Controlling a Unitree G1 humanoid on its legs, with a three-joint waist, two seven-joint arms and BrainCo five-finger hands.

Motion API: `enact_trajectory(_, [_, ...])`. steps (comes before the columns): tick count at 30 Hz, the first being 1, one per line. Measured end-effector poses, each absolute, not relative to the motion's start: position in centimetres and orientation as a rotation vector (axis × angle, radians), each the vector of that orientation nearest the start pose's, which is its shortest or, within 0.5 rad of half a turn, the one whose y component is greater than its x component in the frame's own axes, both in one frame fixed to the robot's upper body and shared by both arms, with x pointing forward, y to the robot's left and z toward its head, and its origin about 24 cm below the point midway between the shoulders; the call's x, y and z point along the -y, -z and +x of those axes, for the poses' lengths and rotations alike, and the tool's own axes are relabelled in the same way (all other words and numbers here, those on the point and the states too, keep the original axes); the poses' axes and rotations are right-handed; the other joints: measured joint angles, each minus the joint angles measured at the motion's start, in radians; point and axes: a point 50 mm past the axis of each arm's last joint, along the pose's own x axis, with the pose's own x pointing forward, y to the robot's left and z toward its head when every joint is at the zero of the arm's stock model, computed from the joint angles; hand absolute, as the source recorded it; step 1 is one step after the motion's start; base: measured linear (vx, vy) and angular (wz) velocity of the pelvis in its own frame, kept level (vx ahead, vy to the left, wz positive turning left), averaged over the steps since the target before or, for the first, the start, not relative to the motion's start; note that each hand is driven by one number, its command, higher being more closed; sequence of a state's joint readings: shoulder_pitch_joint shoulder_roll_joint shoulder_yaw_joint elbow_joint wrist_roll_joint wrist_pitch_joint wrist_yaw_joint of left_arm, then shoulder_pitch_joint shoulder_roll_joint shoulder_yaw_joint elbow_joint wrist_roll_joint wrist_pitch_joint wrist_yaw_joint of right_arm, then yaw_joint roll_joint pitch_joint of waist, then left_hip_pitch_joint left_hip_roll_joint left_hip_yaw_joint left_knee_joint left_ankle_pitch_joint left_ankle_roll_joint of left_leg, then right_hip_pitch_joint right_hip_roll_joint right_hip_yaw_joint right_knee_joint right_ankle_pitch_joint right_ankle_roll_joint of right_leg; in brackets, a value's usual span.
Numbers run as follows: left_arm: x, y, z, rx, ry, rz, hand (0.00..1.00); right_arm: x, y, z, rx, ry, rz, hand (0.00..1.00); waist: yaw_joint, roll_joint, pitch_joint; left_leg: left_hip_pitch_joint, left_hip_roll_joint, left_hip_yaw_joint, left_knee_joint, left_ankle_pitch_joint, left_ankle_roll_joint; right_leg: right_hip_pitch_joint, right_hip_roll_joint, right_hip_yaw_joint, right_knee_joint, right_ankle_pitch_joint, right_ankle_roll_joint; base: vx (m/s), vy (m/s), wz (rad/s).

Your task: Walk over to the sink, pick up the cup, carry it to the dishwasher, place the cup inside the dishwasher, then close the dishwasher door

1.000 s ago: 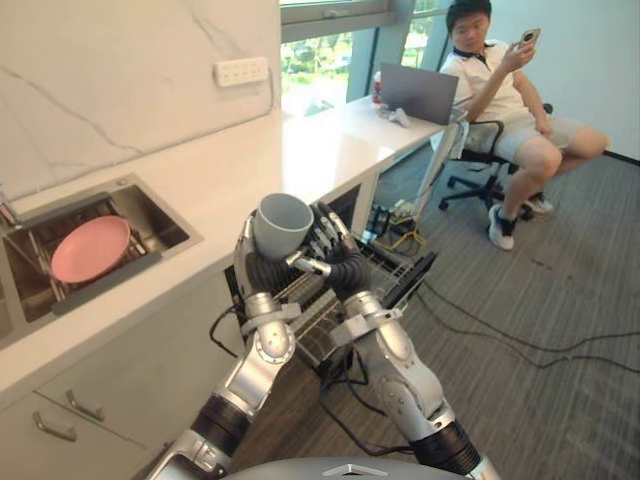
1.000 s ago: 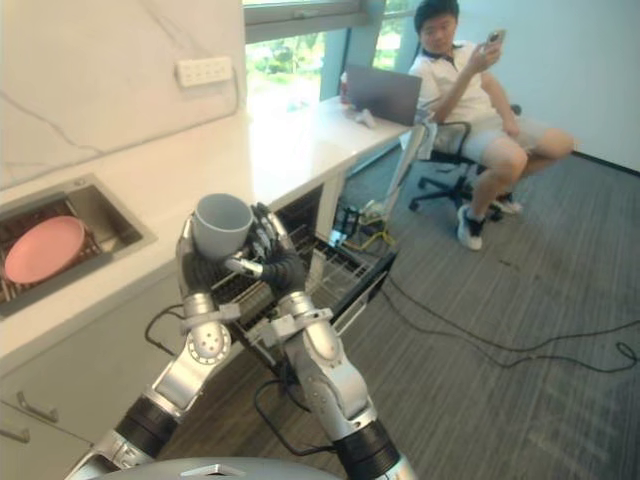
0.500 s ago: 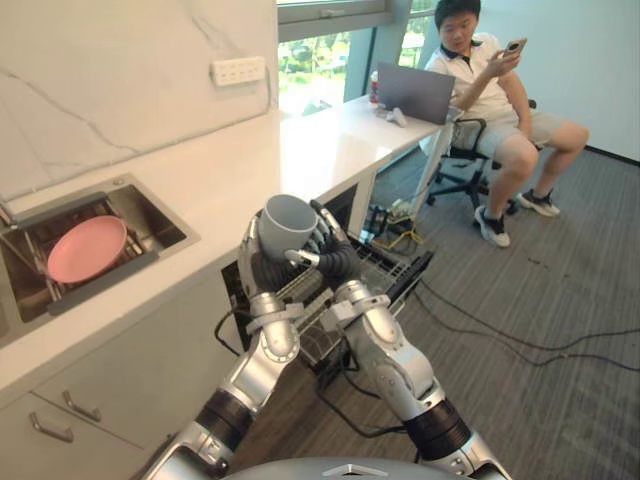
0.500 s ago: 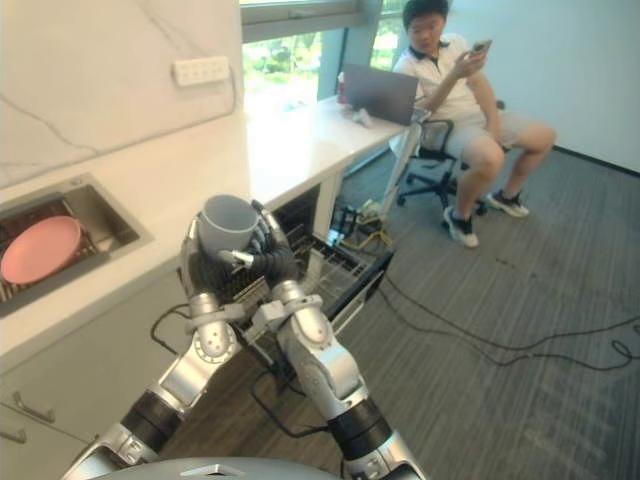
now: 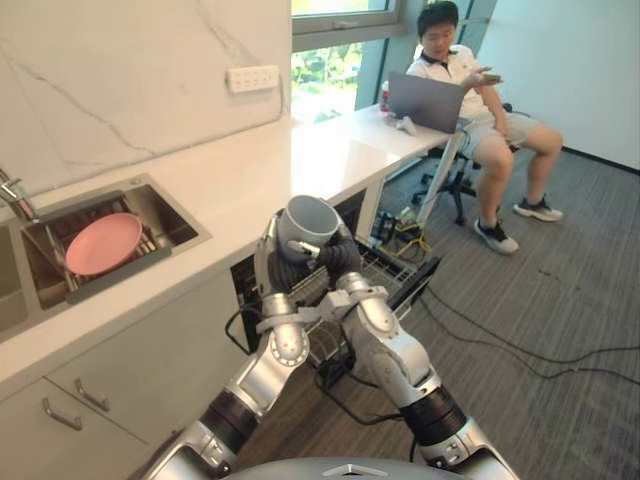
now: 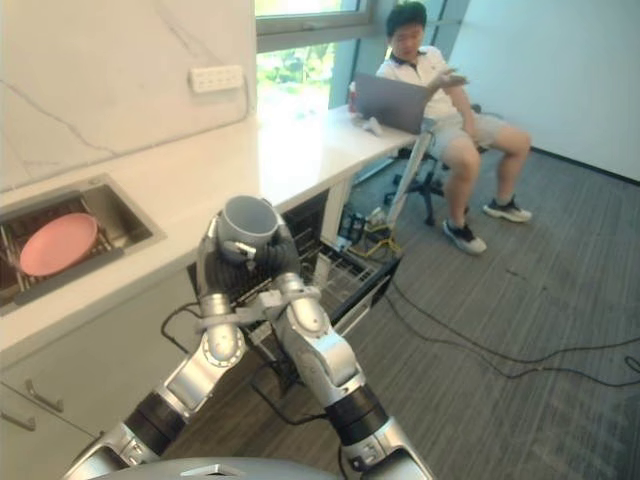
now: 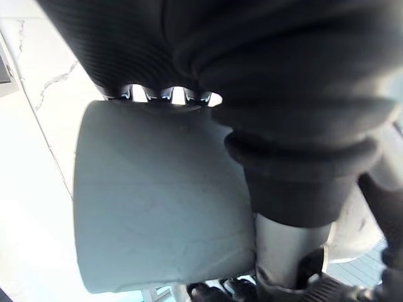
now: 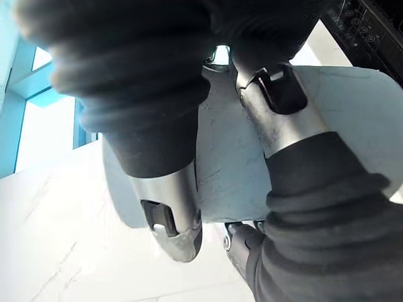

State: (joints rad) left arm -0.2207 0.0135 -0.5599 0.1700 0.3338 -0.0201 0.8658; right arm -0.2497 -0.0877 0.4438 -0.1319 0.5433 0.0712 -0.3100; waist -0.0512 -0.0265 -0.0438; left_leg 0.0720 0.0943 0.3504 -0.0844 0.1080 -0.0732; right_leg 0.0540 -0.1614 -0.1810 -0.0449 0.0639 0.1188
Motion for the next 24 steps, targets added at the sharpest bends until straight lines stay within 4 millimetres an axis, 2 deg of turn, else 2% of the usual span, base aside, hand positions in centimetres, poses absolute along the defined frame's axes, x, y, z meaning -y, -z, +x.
enact_trajectory(1, [-4.5, -6.8, 25.7, 0.325, -0.248, 0.327, 1.00, 4.9, -11.1, 26.8, 0.069, -0.296, 0.408, 1.00, 0.001, 0.001, -0.001, 0.000, 0.000, -0.001, 0.000, 0.000, 0.000, 0.000, 0.000, -0.001, 0.001, 0.000, 0.000, 0.00, 0.000, 0.00])
enact_trajectory(13, [-4.1, -7.2, 26.0, 0.326, -0.236, 0.316, 1.00, 5.0, -11.4, 26.7, 0.114, -0.237, 0.408, 1.00, 0.003, 0.006, -0.003, -0.006, -0.009, -0.019, 0.000, 0.008, 0.011, 0.002, -0.010, -0.017, 0.007, 0.000, -0.001, 0.00, 0.004, 0.03])
enact_trajectory(18, [-3.8, -7.6, 26.0, 0.357, -0.231, 0.307, 1.00, 5.2, -11.8, 26.7, 0.141, -0.227, 0.483, 1.00, 0.006, 0.006, -0.003, -0.006, -0.009, -0.021, 0.000, 0.009, 0.011, 0.004, -0.010, -0.019, 0.007, 0.000, 0.000, 0.00, 0.000, 0.00])
enact_trajectory(19, [-3.8, -7.7, 26.0, 0.374, -0.231, 0.300, 0.00, 5.3, -12.0, 26.6, 0.154, -0.229, 0.506, 1.00, 0.007, 0.006, -0.003, -0.006, -0.009, -0.021, 0.000, 0.009, 0.011, 0.004, -0.010, -0.019, 0.007, 0.000, 0.000, 0.00, 0.000, 0.00])
enact_trajectory(24, [-3.1, -7.8, 25.2, 0.433, -0.180, 0.270, 0.00, 6.0, -12.7, 27.2, 0.200, -0.210, 0.634, 1.00, 0.018, 0.007, -0.004, -0.006, -0.009, -0.022, -0.001, 0.008, 0.009, 0.004, -0.010, -0.019, 0.009, 0.000, 0.000, 0.00, 0.000, 0.00])
